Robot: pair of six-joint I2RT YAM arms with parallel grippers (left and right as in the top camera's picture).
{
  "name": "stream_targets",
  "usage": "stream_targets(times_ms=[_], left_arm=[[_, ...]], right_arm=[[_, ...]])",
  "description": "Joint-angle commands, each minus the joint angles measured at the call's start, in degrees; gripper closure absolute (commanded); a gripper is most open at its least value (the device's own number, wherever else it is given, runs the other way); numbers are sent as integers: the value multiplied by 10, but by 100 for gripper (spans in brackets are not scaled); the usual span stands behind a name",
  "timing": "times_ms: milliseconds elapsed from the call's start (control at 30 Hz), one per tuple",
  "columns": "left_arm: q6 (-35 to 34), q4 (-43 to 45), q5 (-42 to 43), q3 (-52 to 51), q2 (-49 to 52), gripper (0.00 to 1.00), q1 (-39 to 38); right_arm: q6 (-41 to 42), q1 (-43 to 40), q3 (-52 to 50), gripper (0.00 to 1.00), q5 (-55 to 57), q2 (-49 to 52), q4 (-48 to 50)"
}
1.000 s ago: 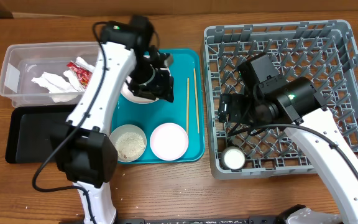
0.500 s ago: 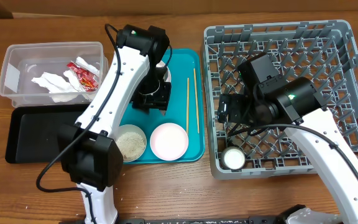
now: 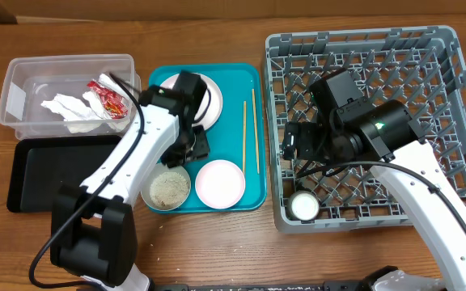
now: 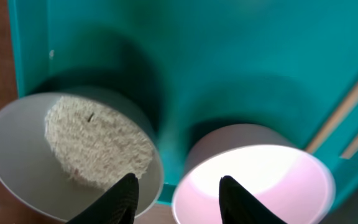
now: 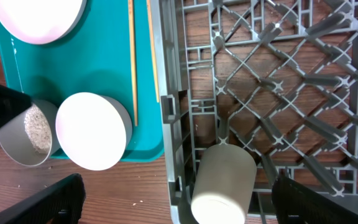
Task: Sort waste into correct bins and load items into the dishwasher
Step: 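Grasp the rim of the rice bowl with the left gripper, then carry the rice bowl over the black tray and tip the rice out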
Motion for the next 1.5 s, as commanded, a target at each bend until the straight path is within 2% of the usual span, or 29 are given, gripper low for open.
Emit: stream_targets(times_ms=[0, 167, 267, 400, 667, 933, 967, 1000, 1167, 1300, 1467], left_arm=[[-78, 36, -19, -66, -4, 56, 21], [-77, 85, -19, -120, -4, 56, 43], [-54, 141, -5, -155, -4, 57, 42], [-35, 189, 20, -182, -4, 69, 42], [16, 193, 39, -174, -4, 88, 42], [63, 125, 50, -127, -4, 89, 42], [64, 123, 49, -127, -4, 90, 42], [66, 122, 50, -127, -4, 96, 42], [76, 92, 66, -105, -4, 96, 43], [97, 14, 71, -31, -4, 96, 42], [159, -100, 81, 84, -5, 96, 48]], right_arm=[[-4, 1, 7, 3, -1, -1, -5], [-4, 1, 7, 3, -1, -1, -5], [-4, 1, 7, 3, -1, -1, -4], [-4, 1, 7, 3, -1, -1, -4], [-3, 1, 7, 3, -1, -1, -4], [-3, 1, 7, 3, -1, -1, -1], [-3, 1, 7, 3, -1, -1, -1], [-3, 1, 7, 3, -1, -1, -1], [-3, 1, 7, 3, -1, -1, -1], [-3, 1, 7, 3, -1, -1, 0], [-3, 1, 7, 3, -1, -1, 2]])
